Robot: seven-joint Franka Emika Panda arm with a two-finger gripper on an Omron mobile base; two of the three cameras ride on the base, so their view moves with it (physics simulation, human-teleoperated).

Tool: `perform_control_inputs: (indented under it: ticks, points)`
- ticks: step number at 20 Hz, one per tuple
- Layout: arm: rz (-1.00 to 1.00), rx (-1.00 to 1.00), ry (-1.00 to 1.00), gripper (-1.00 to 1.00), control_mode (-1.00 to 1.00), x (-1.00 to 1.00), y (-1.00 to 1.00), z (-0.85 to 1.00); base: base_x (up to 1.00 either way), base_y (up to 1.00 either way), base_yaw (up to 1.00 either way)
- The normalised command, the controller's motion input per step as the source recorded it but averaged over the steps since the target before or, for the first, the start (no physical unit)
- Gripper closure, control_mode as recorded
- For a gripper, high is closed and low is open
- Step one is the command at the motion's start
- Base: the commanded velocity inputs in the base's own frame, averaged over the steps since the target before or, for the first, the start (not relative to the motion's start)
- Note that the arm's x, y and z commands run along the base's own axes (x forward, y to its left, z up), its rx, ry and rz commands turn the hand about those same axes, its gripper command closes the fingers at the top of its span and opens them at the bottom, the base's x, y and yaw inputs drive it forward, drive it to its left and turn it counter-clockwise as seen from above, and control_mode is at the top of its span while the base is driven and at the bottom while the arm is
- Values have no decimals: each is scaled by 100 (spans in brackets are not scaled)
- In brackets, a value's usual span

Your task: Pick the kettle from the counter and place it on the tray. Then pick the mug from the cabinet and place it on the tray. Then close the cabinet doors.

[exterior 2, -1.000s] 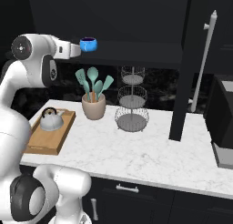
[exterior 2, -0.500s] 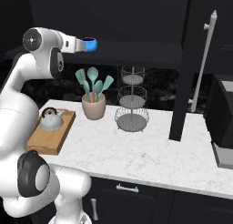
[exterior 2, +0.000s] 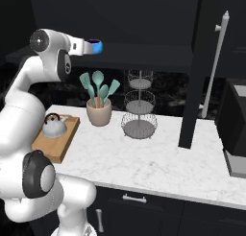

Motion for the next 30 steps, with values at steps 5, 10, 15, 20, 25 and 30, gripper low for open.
perform_control_inputs:
  ticks: [5,10,15,20,25,30]
  points:
    - [-1,-3,4,-100,-100,22,0,-18,0,0,0]
    - [0,0,0,-100,-100,22,0,-4,0,0,0]
    - [0,0,0,-100,-100,23,-7,0,0,0,0]
    - [0,0,0,-100,-100,22,-8,-2,0,0,0]
    - [0,0,0,-100,-100,25,0,-19,0,0,0]
    - [0,0,0,-100,-100,21,-1,-28,0,0,0]
